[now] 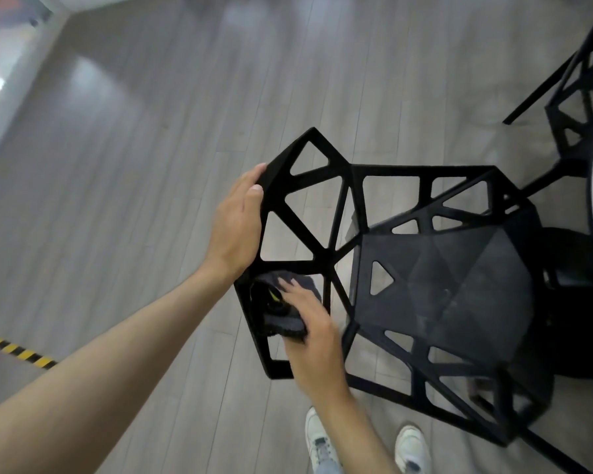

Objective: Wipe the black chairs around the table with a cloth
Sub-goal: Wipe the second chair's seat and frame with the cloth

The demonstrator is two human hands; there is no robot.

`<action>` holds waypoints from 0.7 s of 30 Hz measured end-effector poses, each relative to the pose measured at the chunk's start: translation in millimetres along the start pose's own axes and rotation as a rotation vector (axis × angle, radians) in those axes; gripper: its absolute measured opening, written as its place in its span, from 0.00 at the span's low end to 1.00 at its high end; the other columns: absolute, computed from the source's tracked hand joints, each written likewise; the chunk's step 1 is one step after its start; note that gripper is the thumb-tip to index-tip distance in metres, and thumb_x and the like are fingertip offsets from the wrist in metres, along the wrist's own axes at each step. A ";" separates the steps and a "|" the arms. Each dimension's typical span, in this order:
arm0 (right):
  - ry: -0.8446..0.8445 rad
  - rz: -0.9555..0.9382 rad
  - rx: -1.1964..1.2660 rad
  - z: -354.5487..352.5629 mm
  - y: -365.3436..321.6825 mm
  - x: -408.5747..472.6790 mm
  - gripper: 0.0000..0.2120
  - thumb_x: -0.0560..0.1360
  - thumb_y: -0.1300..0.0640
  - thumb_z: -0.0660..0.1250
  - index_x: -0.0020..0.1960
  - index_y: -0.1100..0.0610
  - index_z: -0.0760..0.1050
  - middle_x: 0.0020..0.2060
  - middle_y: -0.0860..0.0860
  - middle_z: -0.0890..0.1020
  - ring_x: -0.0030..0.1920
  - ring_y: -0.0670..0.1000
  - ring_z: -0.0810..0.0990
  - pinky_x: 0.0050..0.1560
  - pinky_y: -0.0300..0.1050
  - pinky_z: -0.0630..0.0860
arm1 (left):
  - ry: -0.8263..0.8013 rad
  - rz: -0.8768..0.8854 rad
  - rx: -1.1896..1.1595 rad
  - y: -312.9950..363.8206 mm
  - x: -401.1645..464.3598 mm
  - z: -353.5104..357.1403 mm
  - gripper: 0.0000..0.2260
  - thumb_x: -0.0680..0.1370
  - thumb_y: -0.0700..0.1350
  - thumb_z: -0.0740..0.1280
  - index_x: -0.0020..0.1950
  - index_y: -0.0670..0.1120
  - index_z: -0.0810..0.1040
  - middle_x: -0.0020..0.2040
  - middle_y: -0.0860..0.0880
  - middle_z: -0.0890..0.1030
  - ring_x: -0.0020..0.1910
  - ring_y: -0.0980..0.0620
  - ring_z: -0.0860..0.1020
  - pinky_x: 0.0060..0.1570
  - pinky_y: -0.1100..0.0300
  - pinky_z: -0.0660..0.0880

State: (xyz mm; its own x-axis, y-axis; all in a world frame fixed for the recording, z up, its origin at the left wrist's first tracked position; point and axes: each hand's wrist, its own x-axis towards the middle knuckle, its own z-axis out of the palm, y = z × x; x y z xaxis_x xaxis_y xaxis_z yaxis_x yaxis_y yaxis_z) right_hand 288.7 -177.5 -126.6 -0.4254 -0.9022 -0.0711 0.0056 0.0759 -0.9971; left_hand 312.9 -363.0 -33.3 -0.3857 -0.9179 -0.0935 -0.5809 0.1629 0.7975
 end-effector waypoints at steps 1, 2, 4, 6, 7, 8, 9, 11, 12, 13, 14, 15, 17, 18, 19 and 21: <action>-0.037 0.030 -0.016 -7.3 12.5 -23.7 0.28 0.75 0.70 0.72 0.72 0.51 0.77 0.71 0.41 0.77 0.76 0.43 0.68 0.75 0.55 0.70 | -0.006 0.000 0.005 0.4 -0.3 -0.1 0.24 0.84 0.48 0.51 0.77 0.51 0.72 0.73 0.58 0.75 0.71 0.65 0.70 0.74 0.63 0.65; -0.056 0.040 -0.041 -13.7 21.5 -45.5 0.28 0.74 0.68 0.74 0.71 0.49 0.77 0.71 0.38 0.76 0.76 0.43 0.68 0.74 0.56 0.70 | -0.010 0.001 0.007 0.6 -0.7 0.1 0.23 0.84 0.48 0.51 0.78 0.51 0.72 0.73 0.58 0.75 0.72 0.65 0.70 0.74 0.62 0.65; -0.037 0.043 -0.070 -16.3 27.8 -71.8 0.30 0.73 0.66 0.76 0.71 0.45 0.77 0.71 0.36 0.75 0.77 0.45 0.68 0.73 0.59 0.71 | -0.015 0.006 0.007 0.6 -1.3 0.3 0.24 0.84 0.48 0.51 0.78 0.51 0.72 0.73 0.58 0.75 0.72 0.65 0.70 0.73 0.65 0.64; 0.055 0.022 -0.077 -3.5 18.0 -62.5 0.31 0.73 0.69 0.75 0.71 0.46 0.77 0.71 0.38 0.75 0.76 0.46 0.69 0.73 0.58 0.71 | -0.020 0.009 0.007 -0.5 -1.2 -0.2 0.24 0.84 0.49 0.51 0.78 0.50 0.71 0.73 0.58 0.75 0.72 0.66 0.70 0.71 0.70 0.64; 0.107 0.002 -0.064 5.1 9.3 -50.7 0.30 0.73 0.70 0.74 0.70 0.48 0.78 0.70 0.40 0.76 0.76 0.47 0.69 0.74 0.58 0.71 | -0.020 0.013 0.017 -0.2 -1.1 -0.6 0.24 0.83 0.49 0.51 0.78 0.50 0.71 0.74 0.58 0.75 0.72 0.65 0.69 0.73 0.68 0.64; 0.147 -0.013 -0.033 12.8 -1.6 -37.8 0.28 0.74 0.70 0.72 0.70 0.49 0.79 0.70 0.42 0.77 0.76 0.48 0.69 0.75 0.57 0.70 | -0.019 0.022 0.030 0.2 -1.3 -0.7 0.24 0.83 0.49 0.51 0.78 0.50 0.71 0.74 0.57 0.75 0.73 0.64 0.70 0.75 0.64 0.64; 0.175 -0.035 -0.009 18.8 -11.0 -27.5 0.27 0.74 0.70 0.71 0.69 0.51 0.79 0.70 0.43 0.77 0.76 0.49 0.69 0.75 0.55 0.69 | -0.016 0.029 0.035 0.0 -1.4 -0.5 0.25 0.83 0.50 0.51 0.78 0.50 0.72 0.74 0.56 0.75 0.73 0.63 0.70 0.76 0.60 0.64; 0.185 -0.069 0.014 23.4 -15.9 -24.5 0.25 0.76 0.69 0.71 0.69 0.51 0.79 0.70 0.45 0.77 0.77 0.50 0.68 0.76 0.53 0.67 | -0.011 0.020 0.025 -0.5 -2.0 0.0 0.24 0.83 0.50 0.52 0.78 0.50 0.72 0.73 0.56 0.75 0.73 0.62 0.70 0.77 0.55 0.65; 0.166 -0.060 0.028 21.0 -12.3 -32.7 0.26 0.76 0.70 0.71 0.70 0.51 0.79 0.70 0.45 0.76 0.78 0.50 0.68 0.77 0.52 0.67 | -0.010 0.007 0.016 -0.3 -2.3 0.4 0.24 0.83 0.49 0.52 0.78 0.51 0.72 0.73 0.57 0.75 0.73 0.63 0.70 0.77 0.55 0.65; 0.143 -0.036 0.036 16.9 -4.4 -46.2 0.27 0.76 0.70 0.72 0.70 0.50 0.78 0.70 0.45 0.76 0.77 0.50 0.68 0.76 0.52 0.67 | -0.011 -0.006 0.010 0.4 -2.6 0.6 0.24 0.83 0.49 0.52 0.78 0.51 0.72 0.73 0.57 0.75 0.73 0.63 0.70 0.77 0.56 0.65; 0.125 -0.008 0.032 11.6 7.0 -62.6 0.27 0.75 0.70 0.73 0.70 0.50 0.78 0.70 0.44 0.77 0.77 0.50 0.69 0.76 0.53 0.69 | -0.010 -0.013 0.009 1.4 -2.6 0.5 0.24 0.83 0.48 0.52 0.78 0.51 0.72 0.73 0.58 0.75 0.73 0.64 0.70 0.77 0.58 0.64; 0.122 0.021 0.018 5.3 19.6 -78.4 0.28 0.74 0.70 0.74 0.70 0.50 0.78 0.70 0.44 0.77 0.76 0.50 0.70 0.75 0.55 0.70 | -0.006 -0.010 0.014 2.3 -3.1 0.6 0.24 0.83 0.48 0.52 0.78 0.51 0.72 0.73 0.58 0.75 0.73 0.64 0.70 0.77 0.59 0.64; 0.168 0.083 0.006 -6.7 37.5 -98.1 0.29 0.72 0.69 0.76 0.69 0.48 0.79 0.68 0.44 0.79 0.74 0.50 0.73 0.71 0.57 0.74 | -0.001 -0.004 0.030 2.7 -4.2 1.3 0.24 0.83 0.48 0.52 0.78 0.52 0.72 0.74 0.59 0.75 0.73 0.64 0.69 0.75 0.64 0.63; 0.203 0.106 0.018 -8.1 39.3 -98.1 0.30 0.72 0.70 0.77 0.68 0.47 0.79 0.67 0.45 0.80 0.72 0.50 0.75 0.70 0.58 0.75 | 0.001 -0.007 0.036 2.7 -4.1 0.8 0.24 0.83 0.48 0.52 0.78 0.51 0.72 0.74 0.58 0.74 0.73 0.64 0.69 0.73 0.68 0.63; 0.223 0.106 0.034 -5.4 33.7 -93.9 0.30 0.71 0.70 0.77 0.67 0.46 0.79 0.66 0.46 0.80 0.71 0.51 0.76 0.69 0.58 0.75 | 0.002 -0.007 0.049 3.1 -4.4 0.5 0.23 0.84 0.47 0.52 0.78 0.51 0.71 0.74 0.58 0.74 0.73 0.64 0.69 0.71 0.71 0.62; 0.228 0.007 0.050 8.5 4.3 -79.9 0.27 0.72 0.71 0.76 0.67 0.49 0.80 0.67 0.47 0.79 0.73 0.51 0.74 0.71 0.55 0.74 | 0.005 0.017 0.090 3.4 -6.1 1.2 0.23 0.84 0.47 0.52 0.79 0.50 0.70 0.75 0.57 0.73 0.74 0.64 0.68 0.68 0.76 0.61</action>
State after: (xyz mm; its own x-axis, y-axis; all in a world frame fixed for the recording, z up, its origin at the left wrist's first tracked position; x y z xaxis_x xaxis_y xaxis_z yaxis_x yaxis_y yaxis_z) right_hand 330.4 -108.7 -125.4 -0.6186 -0.7821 -0.0755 0.0513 0.0556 -0.9971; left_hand 312.4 -356.3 -30.8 -0.3924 -0.9165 -0.0773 -0.6363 0.2098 0.7424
